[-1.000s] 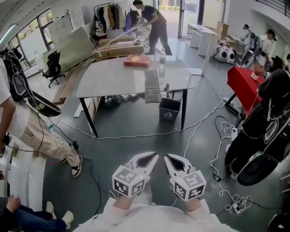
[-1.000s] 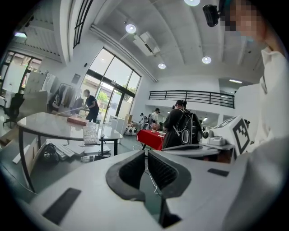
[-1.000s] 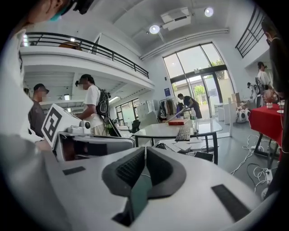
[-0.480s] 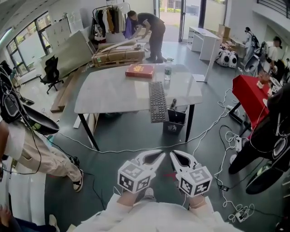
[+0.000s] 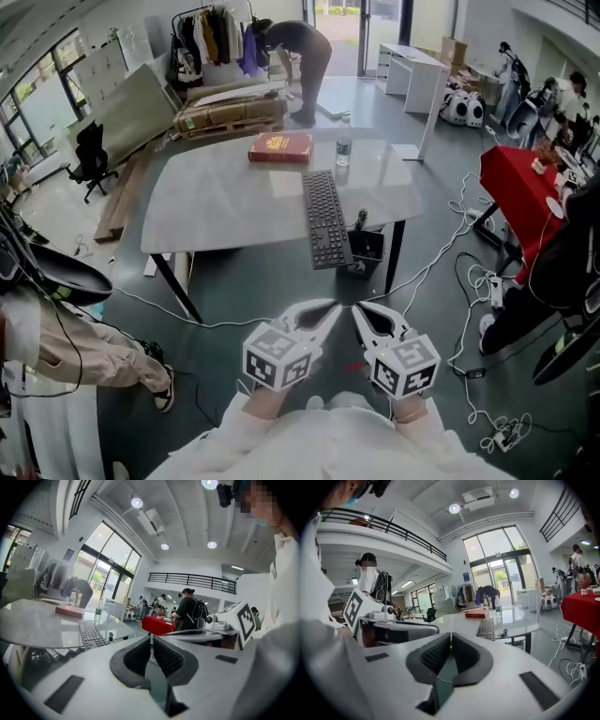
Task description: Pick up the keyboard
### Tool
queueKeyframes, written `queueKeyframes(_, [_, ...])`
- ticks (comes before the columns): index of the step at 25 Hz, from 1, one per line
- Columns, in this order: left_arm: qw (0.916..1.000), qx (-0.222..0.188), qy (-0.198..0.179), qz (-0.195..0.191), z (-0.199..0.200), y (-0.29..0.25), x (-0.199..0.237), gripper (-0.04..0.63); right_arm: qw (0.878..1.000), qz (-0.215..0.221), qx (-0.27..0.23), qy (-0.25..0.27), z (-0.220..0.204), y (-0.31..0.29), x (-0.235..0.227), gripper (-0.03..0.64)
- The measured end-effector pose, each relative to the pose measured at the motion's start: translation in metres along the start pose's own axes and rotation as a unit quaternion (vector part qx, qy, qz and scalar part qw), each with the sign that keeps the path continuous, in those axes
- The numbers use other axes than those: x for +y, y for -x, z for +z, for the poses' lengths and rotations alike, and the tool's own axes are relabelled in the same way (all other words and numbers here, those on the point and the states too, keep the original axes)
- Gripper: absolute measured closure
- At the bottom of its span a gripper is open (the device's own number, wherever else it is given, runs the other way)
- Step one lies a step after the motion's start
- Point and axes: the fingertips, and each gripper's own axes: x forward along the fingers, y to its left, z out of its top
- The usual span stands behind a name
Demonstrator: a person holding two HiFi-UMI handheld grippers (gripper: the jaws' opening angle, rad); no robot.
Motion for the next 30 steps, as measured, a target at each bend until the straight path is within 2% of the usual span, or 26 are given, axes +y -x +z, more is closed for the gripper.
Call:
queueKeyframes(4, [0.9997,0.022,-0.014,0.002,-0.007,-0.010,0.015,0.566,1.000,-0.005,0.008,-0.004,-0.001,-0.016,-0.010,0.584])
queueKeyframes(7, [0.9994,0.033,-0.007,0.003,-0.010,-0.016,0.026,0.565,1.000,-0.003,0.010,-0.008,0.001,-0.025,-0.016,0.583])
queueKeyframes(14, [0.9995,0.019,0.010,0.024,0.001,-0.036,0.062,0.566,1.000,0.009,0.013,-0.006,0.009,-0.057,-0.041,0.584])
queueKeyframes(26, [0.9983,0.027,0.032,0.040,0.025,-0.099,0.139,0.566,0.999,0.023,0.021,-0.011,0.037,-0.136,-0.105,0.584])
queueKeyframes(30, [0.9977,0.034,0.027,0.052,0.038,-0.121,0.162,0.566,0.999,0.028,0.024,-0.010,0.051,-0.159,-0.132,0.583])
